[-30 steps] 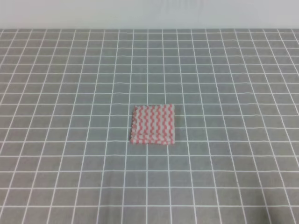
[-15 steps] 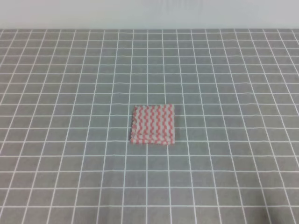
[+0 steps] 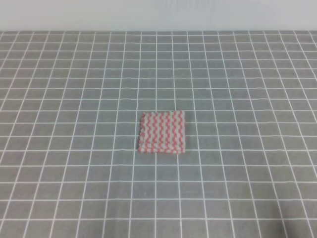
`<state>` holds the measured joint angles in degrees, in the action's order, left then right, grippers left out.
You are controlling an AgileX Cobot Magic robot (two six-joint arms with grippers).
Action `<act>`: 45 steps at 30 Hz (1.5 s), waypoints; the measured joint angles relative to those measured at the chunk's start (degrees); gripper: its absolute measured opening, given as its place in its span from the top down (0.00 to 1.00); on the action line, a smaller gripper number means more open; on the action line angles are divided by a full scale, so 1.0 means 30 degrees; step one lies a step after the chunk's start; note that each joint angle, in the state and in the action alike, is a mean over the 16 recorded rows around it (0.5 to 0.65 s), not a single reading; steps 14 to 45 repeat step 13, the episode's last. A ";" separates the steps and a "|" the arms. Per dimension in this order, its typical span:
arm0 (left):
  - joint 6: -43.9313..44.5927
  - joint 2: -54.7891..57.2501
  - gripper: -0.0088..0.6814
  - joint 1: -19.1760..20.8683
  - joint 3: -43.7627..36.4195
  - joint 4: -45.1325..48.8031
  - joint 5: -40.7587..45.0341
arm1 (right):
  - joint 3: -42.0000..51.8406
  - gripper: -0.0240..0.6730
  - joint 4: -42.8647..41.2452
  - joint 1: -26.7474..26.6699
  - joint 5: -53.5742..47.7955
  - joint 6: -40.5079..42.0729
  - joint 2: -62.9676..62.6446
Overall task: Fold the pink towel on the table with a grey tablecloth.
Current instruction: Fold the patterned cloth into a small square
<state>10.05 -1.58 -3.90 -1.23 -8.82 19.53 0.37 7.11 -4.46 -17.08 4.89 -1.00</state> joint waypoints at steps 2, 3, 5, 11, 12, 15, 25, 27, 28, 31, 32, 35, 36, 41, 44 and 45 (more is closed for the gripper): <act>0.0000 0.0000 0.99 0.0000 0.0000 0.0000 -0.0030 | 0.0000 0.97 0.0000 0.0000 0.0000 0.0000 0.0000; 0.0000 -0.0021 0.99 0.0000 -0.0023 0.0005 -0.0030 | 0.0000 0.97 0.0000 0.0000 0.0000 0.0001 0.0000; -0.0001 0.0000 0.99 0.0000 -0.0023 0.0005 -0.0059 | -0.0026 0.97 0.0004 0.0000 0.0002 0.0002 0.0021; -0.0003 0.0008 0.99 0.0000 -0.0002 0.0000 -0.0169 | -0.0026 0.97 0.0004 0.0000 0.0010 0.0003 0.0024; -0.0002 -0.0017 0.99 0.0000 -0.0033 0.0007 -0.0148 | -0.0026 0.97 0.0004 0.0000 0.0011 0.0004 0.0025; -0.0002 -0.0047 0.99 0.0001 -0.0070 0.0015 -0.0121 | -0.0026 0.97 0.0004 0.0000 0.0012 0.0004 0.0026; -0.0002 -0.0047 0.99 0.0001 -0.0070 0.0015 -0.0121 | -0.0026 0.97 0.0004 0.0000 0.0012 0.0004 0.0026; -0.0002 -0.0047 0.99 0.0001 -0.0070 0.0015 -0.0121 | -0.0026 0.97 0.0004 0.0000 0.0012 0.0004 0.0026; -0.0002 -0.0047 0.99 0.0001 -0.0070 0.0015 -0.0121 | -0.0026 0.97 0.0004 0.0000 0.0012 0.0004 0.0026; -0.0002 -0.0047 0.99 0.0001 -0.0070 0.0015 -0.0121 | -0.0026 0.97 0.0004 0.0000 0.0012 0.0004 0.0026; -0.0002 -0.0047 0.99 0.0001 -0.0070 0.0015 -0.0121 | -0.0026 0.97 0.0004 0.0000 0.0012 0.0004 0.0026; -0.0002 -0.0047 0.99 0.0001 -0.0070 0.0015 -0.0121 | -0.0026 0.97 0.0004 0.0000 0.0012 0.0004 0.0026; -0.0002 -0.0047 0.99 0.0001 -0.0070 0.0015 -0.0121 | -0.0026 0.97 0.0004 0.0000 0.0012 0.0004 0.0026; -0.0002 -0.0047 0.99 0.0001 -0.0070 0.0015 -0.0121 | -0.0026 0.97 0.0004 0.0000 0.0012 0.0004 0.0026; -0.0002 -0.0047 0.99 0.0001 -0.0070 0.0015 -0.0121 | -0.0026 0.97 0.0004 0.0000 0.0012 0.0004 0.0026; -0.0002 -0.0047 0.99 0.0001 -0.0070 0.0015 -0.0121 | -0.0026 0.97 0.0004 0.0000 0.0012 0.0004 0.0026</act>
